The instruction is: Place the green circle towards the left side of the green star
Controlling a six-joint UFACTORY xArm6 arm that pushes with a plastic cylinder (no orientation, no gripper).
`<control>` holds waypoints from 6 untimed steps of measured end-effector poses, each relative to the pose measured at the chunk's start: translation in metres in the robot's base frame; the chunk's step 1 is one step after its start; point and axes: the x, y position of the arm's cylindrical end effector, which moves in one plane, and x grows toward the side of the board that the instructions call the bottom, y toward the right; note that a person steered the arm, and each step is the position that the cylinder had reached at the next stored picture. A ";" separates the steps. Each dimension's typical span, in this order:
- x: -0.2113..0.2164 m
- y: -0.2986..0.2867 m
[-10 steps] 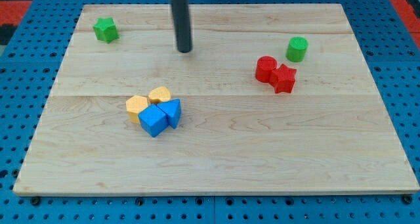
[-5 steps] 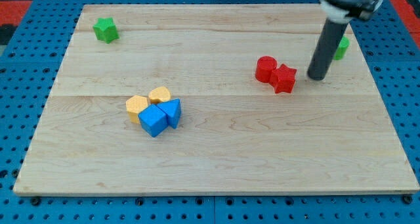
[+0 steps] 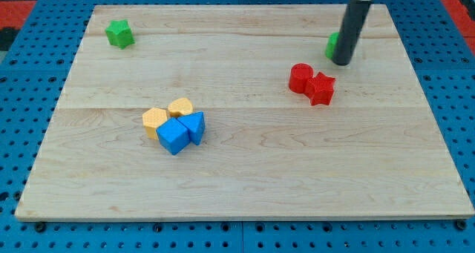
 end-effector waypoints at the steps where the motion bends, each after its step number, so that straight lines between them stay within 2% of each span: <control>1: 0.000 -0.004; 4: 0.002 -0.005; 6: -0.033 0.045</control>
